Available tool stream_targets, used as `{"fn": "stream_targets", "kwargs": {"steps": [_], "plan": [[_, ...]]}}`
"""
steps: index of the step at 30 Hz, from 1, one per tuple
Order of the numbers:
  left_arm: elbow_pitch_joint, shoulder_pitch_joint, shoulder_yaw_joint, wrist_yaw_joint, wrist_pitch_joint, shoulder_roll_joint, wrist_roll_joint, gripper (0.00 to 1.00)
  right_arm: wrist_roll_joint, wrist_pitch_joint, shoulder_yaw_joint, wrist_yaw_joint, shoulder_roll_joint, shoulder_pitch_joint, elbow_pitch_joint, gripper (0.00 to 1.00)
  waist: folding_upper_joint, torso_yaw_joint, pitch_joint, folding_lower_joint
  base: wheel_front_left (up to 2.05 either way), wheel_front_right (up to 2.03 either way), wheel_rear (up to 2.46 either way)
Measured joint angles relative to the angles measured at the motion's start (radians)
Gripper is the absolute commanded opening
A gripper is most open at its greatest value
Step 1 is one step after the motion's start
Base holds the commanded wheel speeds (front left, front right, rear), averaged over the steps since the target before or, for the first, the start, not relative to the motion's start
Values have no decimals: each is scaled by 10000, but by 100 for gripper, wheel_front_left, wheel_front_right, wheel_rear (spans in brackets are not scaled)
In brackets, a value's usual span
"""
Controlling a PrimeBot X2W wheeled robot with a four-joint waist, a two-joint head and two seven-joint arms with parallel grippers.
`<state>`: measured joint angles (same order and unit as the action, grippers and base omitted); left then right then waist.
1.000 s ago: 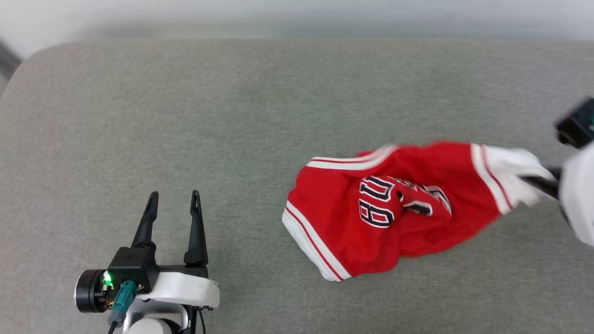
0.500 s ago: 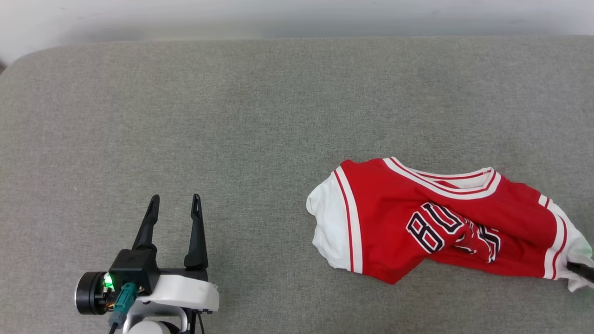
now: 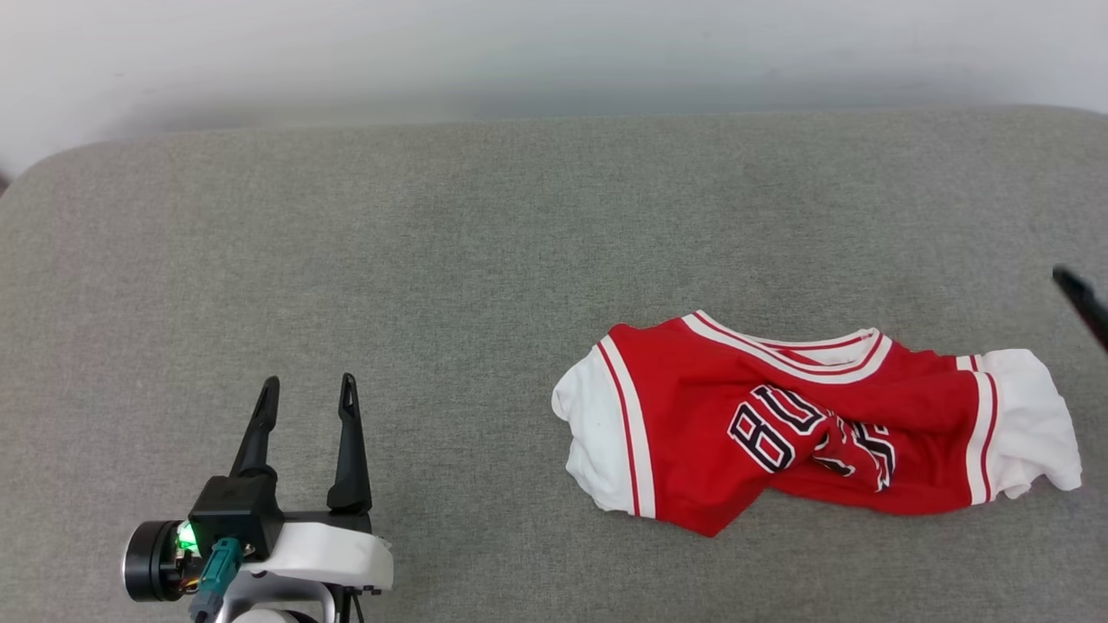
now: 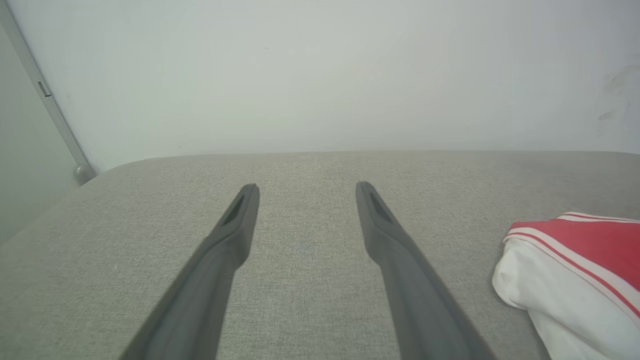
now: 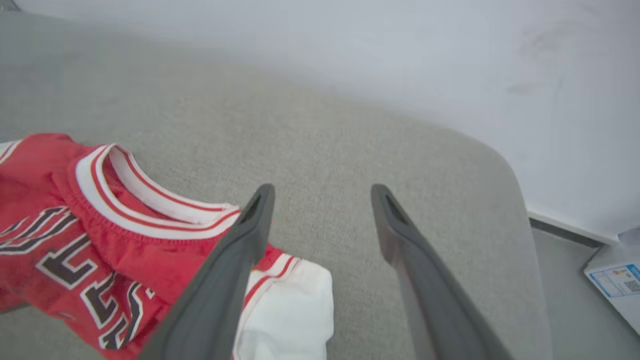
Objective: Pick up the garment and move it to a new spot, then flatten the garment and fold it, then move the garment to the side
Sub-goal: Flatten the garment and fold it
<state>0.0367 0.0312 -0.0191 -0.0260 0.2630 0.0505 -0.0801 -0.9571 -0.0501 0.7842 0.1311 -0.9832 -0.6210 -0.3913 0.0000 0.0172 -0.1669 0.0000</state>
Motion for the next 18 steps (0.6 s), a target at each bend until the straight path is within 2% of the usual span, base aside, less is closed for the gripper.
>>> {"fn": "stream_targets", "kwargs": {"steps": [4,9,14,18], "plan": [[-67,-11,146,105,0,-2,109,100,1147,-1593,-1651,0,869,160,-222,100,0,-89,95,0,0,0,0],[-128,-1,270,341,0,8,286,100,3331,-2096,-4416,0,2581,925,-13,100,0,-141,145,0,0,0,0],[-88,480,226,654,0,196,466,100,5668,-2132,-7181,0,4780,2392,1904,100,0,-129,129,1,0,0,0],[-52,1100,138,940,0,493,523,100,6828,-2130,-8123,0,6042,3689,3254,100,0,-81,122,0,0,0,0]]}}
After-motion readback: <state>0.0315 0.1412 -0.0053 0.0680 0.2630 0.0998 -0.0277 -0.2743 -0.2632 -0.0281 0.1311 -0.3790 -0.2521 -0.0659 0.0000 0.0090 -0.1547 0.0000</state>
